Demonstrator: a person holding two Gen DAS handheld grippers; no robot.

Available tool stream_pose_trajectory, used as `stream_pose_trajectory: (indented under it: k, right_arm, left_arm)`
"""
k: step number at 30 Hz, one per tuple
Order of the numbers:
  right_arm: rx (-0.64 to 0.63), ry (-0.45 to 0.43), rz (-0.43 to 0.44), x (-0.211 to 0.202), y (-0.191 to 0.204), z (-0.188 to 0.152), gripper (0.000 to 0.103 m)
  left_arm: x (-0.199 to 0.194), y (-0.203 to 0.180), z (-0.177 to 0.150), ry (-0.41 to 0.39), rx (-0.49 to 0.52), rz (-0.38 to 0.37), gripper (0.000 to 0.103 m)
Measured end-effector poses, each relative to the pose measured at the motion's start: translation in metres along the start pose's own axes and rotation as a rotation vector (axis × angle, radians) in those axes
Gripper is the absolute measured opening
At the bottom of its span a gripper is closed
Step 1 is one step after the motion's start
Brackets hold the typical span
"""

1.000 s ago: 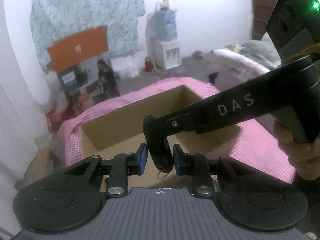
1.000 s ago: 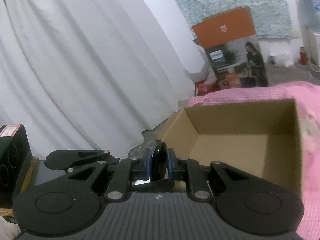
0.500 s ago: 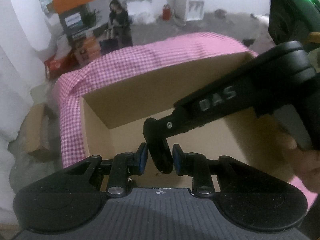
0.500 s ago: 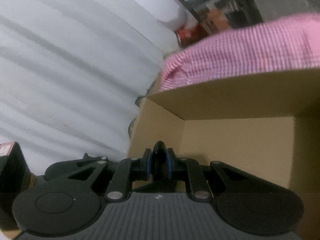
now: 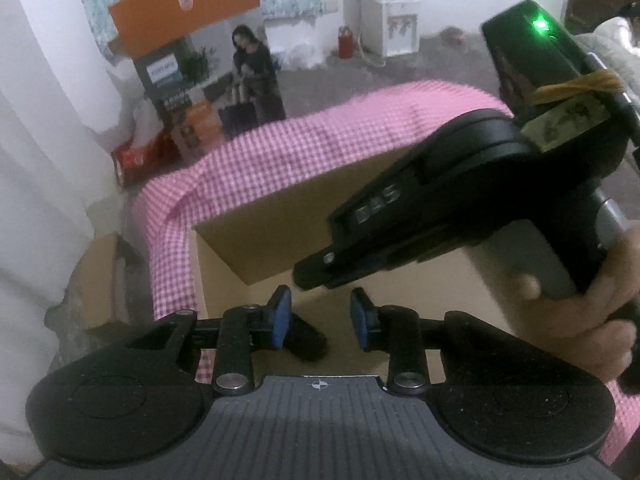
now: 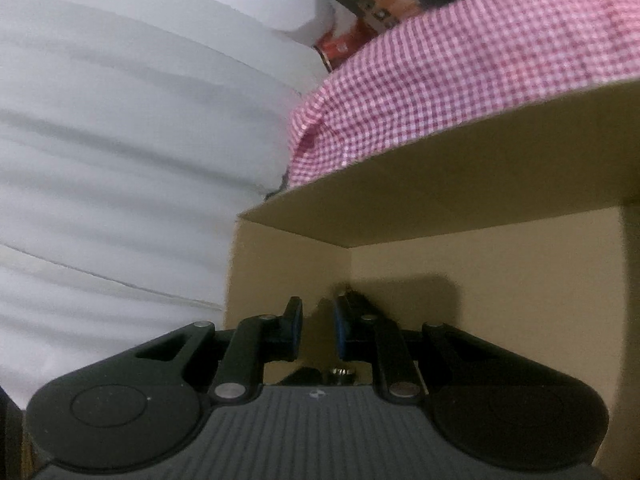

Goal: Organize rigid objects
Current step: 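Carry the black oval case into the box and release it from the right tool, then return to the pink cup and grasp the green glue stick with the right tool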

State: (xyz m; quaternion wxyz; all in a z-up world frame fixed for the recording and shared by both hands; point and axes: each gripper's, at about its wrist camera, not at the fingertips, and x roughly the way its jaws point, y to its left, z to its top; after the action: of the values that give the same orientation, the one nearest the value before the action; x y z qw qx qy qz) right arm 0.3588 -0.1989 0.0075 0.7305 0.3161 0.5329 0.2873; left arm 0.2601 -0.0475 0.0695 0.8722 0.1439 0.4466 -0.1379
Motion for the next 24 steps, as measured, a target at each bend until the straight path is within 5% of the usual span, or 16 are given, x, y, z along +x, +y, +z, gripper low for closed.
stream_pose_trajectory:
  k: [9,14,20,24]
  right_arm:
    - [-0.056,-0.074,0.054,-0.107,0.012,-0.063,0.021]
    - [-0.123,-0.145,0.070,-0.167,0.013,-0.123,0.054]
    - [-0.123,-0.207,0.042,-0.203,-0.011,-0.199,0.054]
    - [-0.089,-0.226,-0.013,-0.203,-0.035,-0.237,0.054]
  left_arm:
    - [-0.077,-0.028,-0.038,-0.131,0.025,-0.077,0.041]
    - [-0.106,-0.048,-0.078,-0.175,0.030,-0.158,0.045]
    - [-0.105,-0.074,-0.127,-0.194,0.041,-0.300,0.046]
    - [-0.088,-0.096,-0.148,-0.190,0.063,-0.320,0.046]
